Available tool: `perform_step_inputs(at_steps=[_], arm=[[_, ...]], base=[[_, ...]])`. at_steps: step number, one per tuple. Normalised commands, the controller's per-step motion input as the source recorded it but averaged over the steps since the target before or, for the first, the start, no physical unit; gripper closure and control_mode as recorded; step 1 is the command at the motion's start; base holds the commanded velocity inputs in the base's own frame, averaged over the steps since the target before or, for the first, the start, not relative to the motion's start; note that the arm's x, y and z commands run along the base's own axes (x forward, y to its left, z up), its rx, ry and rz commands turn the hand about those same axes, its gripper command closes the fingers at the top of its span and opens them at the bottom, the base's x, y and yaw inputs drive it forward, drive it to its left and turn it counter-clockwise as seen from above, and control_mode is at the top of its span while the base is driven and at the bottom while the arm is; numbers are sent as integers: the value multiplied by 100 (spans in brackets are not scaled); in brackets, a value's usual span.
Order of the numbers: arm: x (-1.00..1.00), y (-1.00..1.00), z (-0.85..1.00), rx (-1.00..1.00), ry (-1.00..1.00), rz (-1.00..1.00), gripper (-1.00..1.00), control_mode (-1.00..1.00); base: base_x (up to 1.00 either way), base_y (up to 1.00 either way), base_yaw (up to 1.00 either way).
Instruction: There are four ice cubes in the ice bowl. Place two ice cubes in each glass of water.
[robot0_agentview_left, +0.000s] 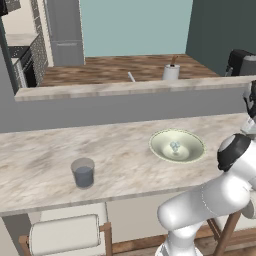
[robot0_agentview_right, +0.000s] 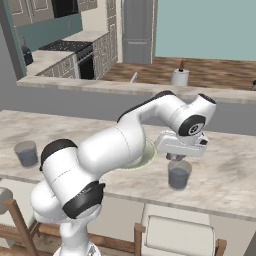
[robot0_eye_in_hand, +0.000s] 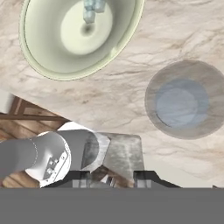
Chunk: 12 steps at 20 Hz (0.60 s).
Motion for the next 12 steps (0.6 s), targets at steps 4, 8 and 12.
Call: perform_step_inputs(at_steps=[4, 8, 12], arm=[[1, 6, -38, -3, 0, -3, 100, -100], [8, 0, -28, -4, 1, -3, 100, -100], [32, 0, -15, -7, 0, -2, 100, -100]], base=[[0, 0, 0], [0, 0, 0], [0, 0, 0]])
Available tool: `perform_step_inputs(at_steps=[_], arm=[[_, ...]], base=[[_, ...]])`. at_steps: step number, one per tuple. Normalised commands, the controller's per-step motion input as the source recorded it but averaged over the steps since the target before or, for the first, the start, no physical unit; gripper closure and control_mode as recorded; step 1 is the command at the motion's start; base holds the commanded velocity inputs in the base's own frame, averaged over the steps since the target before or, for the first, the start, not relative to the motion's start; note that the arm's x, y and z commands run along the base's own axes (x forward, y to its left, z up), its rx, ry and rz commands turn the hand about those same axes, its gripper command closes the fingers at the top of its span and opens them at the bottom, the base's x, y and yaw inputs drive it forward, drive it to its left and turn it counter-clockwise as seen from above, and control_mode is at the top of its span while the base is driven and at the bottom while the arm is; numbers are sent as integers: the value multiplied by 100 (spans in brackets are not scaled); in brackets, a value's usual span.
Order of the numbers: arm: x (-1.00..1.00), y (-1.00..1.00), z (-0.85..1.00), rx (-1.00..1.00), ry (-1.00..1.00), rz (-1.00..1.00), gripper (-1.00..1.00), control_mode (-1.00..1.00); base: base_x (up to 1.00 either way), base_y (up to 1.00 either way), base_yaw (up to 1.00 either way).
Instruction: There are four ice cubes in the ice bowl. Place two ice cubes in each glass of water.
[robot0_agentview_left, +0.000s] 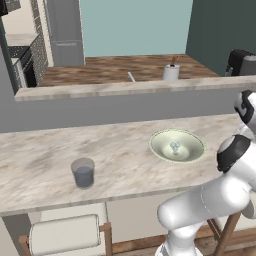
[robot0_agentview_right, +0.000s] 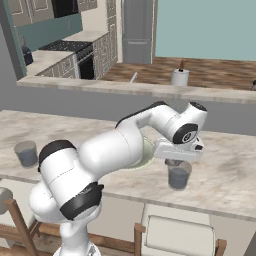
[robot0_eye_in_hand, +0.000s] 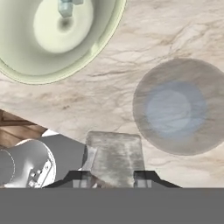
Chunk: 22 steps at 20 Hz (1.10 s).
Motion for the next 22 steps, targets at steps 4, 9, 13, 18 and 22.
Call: perform_step_inputs(at_steps=[4, 9, 13, 18, 22], arm=[[43, -7, -1, -4, 0, -1, 100, -100], [24, -36, -9, -1, 4, -3, 100, -100], [0, -46, -22, 0, 2, -5, 100, -100], [3, -20, -8, 0, 0, -3, 100, -100], [8, 0, 0, 0, -2, 0, 100, -100]], base=[[0, 0, 0], [0, 0, 0], [0, 0, 0], [0, 0, 0], [0, 0, 0]])
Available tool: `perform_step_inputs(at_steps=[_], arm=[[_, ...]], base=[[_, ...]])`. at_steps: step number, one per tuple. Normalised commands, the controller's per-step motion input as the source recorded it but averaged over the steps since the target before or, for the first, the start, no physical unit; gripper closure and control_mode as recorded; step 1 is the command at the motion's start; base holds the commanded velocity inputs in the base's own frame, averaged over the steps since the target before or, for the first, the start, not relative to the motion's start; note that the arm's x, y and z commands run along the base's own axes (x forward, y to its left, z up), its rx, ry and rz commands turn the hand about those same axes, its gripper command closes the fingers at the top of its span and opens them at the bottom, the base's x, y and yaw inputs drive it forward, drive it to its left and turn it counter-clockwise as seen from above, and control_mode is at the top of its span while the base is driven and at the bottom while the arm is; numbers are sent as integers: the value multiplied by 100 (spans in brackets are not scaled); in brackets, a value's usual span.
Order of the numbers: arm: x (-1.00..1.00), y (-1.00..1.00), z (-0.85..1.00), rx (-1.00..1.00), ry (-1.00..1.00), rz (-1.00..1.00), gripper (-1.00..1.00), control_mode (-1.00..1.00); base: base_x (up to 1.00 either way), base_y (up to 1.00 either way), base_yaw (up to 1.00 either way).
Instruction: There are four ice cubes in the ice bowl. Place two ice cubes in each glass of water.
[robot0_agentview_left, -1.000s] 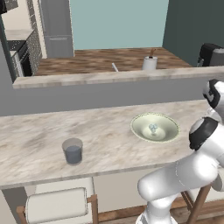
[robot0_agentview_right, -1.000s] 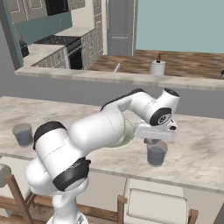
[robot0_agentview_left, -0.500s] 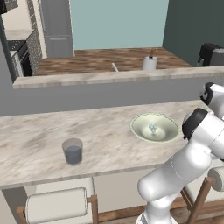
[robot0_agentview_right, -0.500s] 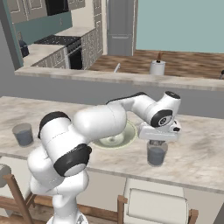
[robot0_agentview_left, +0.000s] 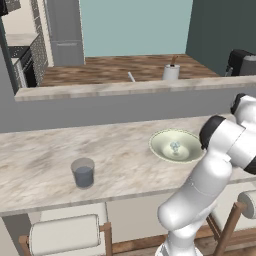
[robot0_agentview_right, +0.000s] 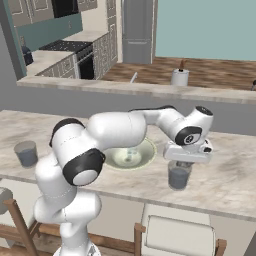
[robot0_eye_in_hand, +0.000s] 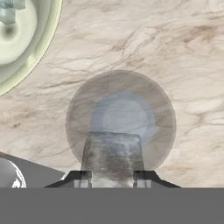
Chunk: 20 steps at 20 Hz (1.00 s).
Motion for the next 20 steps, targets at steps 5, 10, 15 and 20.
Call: perform_step_inputs(at_steps=[5, 10, 15, 20], arm=[[1, 0, 0, 0, -1, 0, 100, -100], [0, 1, -6, 0, 0, -1, 100, -100], [3, 19, 0, 0, 0, -3, 100, -100], [14, 15, -1, 0, 0, -3, 100, -100]], base=[[0, 0, 0], [0, 0, 0], [0, 0, 0], [0, 0, 0]])
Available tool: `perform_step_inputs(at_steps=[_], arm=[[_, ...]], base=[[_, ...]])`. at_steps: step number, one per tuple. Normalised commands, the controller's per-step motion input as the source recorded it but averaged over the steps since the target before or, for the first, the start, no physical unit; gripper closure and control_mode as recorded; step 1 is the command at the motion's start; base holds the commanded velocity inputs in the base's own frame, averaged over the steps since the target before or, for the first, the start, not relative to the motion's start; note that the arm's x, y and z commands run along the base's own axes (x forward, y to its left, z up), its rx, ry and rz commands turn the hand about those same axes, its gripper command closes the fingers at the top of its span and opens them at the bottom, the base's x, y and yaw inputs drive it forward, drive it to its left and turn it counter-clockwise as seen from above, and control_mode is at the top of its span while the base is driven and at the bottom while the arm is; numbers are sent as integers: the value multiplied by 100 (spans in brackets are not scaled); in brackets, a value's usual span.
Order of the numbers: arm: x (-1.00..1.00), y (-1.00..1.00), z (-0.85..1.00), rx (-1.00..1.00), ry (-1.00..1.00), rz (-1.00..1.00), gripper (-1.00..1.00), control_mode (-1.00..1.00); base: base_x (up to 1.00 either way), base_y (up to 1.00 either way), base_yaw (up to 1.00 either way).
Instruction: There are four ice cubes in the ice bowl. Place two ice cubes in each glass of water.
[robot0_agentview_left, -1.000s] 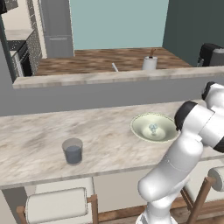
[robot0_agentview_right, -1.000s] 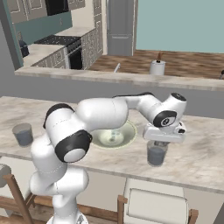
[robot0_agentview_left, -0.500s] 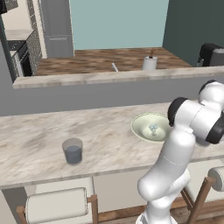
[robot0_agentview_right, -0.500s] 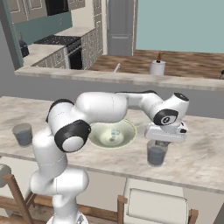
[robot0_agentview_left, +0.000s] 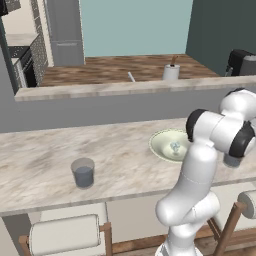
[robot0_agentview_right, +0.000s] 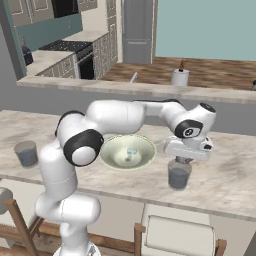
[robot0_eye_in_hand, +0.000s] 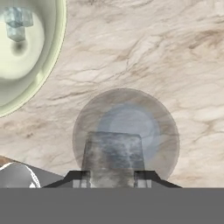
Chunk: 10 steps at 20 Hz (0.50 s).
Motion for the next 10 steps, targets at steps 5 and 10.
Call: perform_step_inputs(at_steps=[5, 10], arm=[[9, 1, -23, -1, 0, -2, 100, -100], [13, 0, -31, 0, 0, -4, 100, -100]], base=[[0, 0, 0], [0, 0, 0]])
